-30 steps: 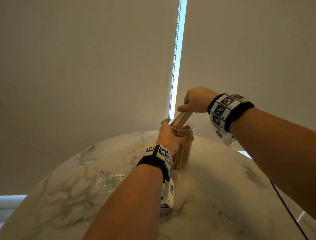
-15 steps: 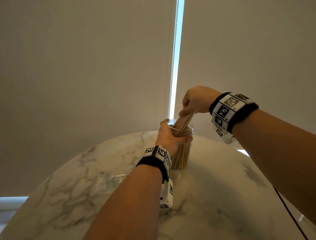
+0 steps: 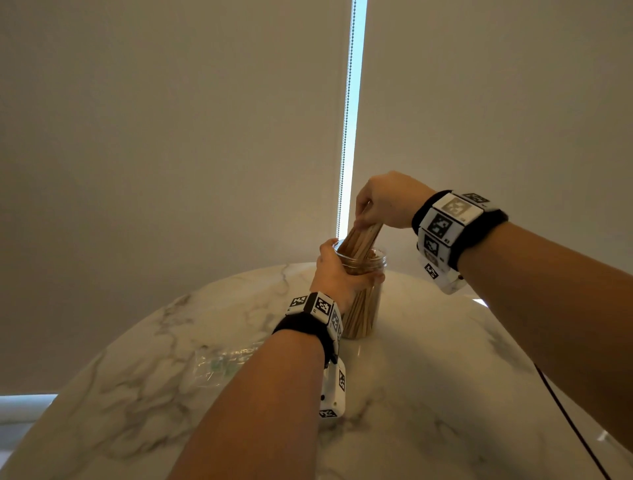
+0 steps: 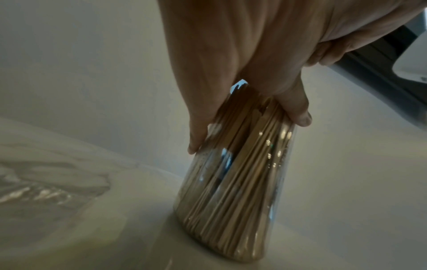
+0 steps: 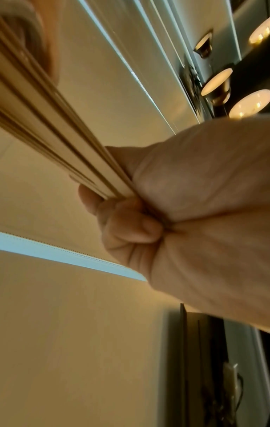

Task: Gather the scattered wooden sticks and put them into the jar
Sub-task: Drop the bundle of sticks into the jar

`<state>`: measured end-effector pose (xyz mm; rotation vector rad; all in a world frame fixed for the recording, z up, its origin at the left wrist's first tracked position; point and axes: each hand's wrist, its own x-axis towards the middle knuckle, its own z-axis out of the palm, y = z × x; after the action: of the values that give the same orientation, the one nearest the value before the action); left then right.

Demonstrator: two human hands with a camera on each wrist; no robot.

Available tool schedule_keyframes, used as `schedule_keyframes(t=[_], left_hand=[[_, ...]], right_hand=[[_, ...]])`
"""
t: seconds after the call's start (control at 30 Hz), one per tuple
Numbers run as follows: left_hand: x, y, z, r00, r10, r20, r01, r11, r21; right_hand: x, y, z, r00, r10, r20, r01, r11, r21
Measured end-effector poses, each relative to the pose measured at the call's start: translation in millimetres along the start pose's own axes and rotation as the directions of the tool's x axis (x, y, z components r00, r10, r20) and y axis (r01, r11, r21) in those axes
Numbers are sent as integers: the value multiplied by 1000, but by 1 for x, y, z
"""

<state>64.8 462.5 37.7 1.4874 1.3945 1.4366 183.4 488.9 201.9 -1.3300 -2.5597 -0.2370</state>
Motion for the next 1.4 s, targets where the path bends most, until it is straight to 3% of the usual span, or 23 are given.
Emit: schedule_keyframes(t=[0.27,0.8,0.97,1.17,1.33,1.4], left_hand=[[1,-1,1,1000,15,-17,-16,1000,-10],[-2,-1,0,1000,-8,10,8,1000,-12],[0,-2,0,1000,-19,10,19,1000,-14],[-2,0,0,1000,-18,12,18,1000,-2],[-2,-1,-1,1000,-18,15,18,1000,-2],[-1,-1,-1,1000,-24,9,24,1000,-3]], right_hand=[[-1,4,-3,998,-42,44,38,994,100],[7,0,4,999,-1,47,3,999,-51],[6,0,12,995,-14,102,11,999,31],[6,-2,15,1000,-12,26,13,1000,-24],[8,-11,16,988,-25,155,23,1000,19],[10,-14,20,988,-34,152,37,999,-20]])
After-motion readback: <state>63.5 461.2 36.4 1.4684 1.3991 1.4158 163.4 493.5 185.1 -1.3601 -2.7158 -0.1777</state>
